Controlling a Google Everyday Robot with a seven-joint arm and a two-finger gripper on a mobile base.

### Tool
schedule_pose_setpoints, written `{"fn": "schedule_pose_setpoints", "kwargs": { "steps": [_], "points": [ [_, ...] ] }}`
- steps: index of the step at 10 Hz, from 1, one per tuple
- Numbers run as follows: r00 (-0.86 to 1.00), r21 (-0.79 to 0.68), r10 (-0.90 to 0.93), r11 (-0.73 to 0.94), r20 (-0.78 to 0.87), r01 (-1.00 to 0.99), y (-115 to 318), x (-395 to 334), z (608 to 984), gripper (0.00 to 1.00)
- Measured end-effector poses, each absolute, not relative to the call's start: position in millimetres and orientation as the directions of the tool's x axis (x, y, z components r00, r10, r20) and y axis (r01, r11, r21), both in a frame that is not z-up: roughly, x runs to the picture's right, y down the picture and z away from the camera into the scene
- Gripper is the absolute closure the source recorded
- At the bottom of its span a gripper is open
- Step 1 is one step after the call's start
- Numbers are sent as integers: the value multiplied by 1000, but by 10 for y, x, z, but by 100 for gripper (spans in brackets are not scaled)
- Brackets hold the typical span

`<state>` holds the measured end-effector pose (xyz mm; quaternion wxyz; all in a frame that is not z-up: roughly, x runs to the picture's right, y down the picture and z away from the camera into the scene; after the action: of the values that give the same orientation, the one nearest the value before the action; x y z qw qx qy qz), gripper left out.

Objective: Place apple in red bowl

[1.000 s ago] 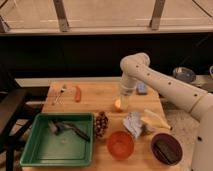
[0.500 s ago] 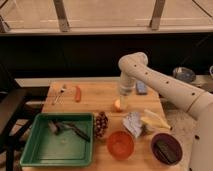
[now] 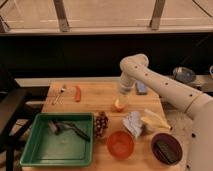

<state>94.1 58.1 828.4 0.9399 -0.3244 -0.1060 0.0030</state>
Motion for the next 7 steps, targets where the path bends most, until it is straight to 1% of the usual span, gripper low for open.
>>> {"fn": "schedule_pose_setpoints", "kwargs": {
  "steps": [1,2,4,7],
  "points": [
    [977,-611,81,790,196,57,587,953,8318,40],
    [977,-619,97,784,187,40,652,956,8498,40],
    [978,-632,116,774,174,21,712,991,8596,40],
    [980,-670,134,742,149,1,916,1052,8783,40]
  ]
}}
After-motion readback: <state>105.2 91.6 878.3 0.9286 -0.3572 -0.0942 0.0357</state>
